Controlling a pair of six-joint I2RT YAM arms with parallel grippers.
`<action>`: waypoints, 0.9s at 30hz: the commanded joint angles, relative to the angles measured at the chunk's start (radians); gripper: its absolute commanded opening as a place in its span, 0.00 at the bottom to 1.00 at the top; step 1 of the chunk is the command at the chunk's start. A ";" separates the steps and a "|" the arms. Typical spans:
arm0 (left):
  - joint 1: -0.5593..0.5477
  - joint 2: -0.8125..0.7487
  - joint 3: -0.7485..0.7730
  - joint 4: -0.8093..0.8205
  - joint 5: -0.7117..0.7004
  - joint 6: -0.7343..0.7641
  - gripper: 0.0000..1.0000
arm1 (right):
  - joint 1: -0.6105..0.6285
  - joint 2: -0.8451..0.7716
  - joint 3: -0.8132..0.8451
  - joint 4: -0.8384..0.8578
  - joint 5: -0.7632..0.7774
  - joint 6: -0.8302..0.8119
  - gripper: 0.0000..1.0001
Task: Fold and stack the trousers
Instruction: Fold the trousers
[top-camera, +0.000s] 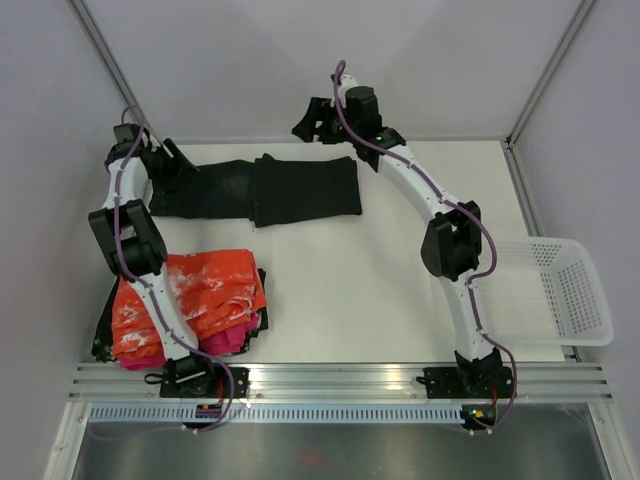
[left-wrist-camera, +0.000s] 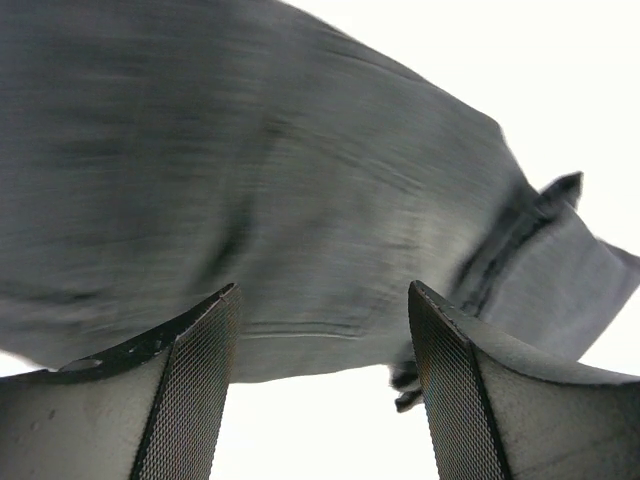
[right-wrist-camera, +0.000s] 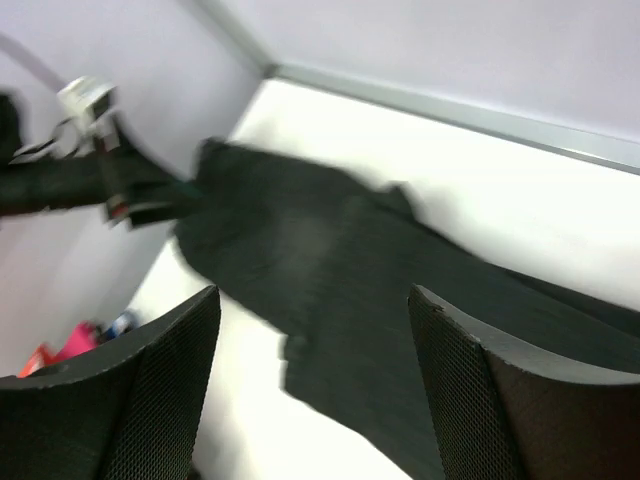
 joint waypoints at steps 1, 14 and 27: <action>-0.115 -0.060 0.003 0.076 0.122 0.062 0.73 | -0.084 -0.062 -0.101 -0.133 0.122 0.022 0.81; -0.353 0.103 0.116 0.104 -0.005 0.033 0.80 | -0.215 -0.155 -0.445 -0.125 0.170 -0.115 0.82; -0.442 0.190 0.147 0.087 -0.137 0.020 0.75 | -0.239 0.037 -0.381 -0.127 0.089 -0.098 0.83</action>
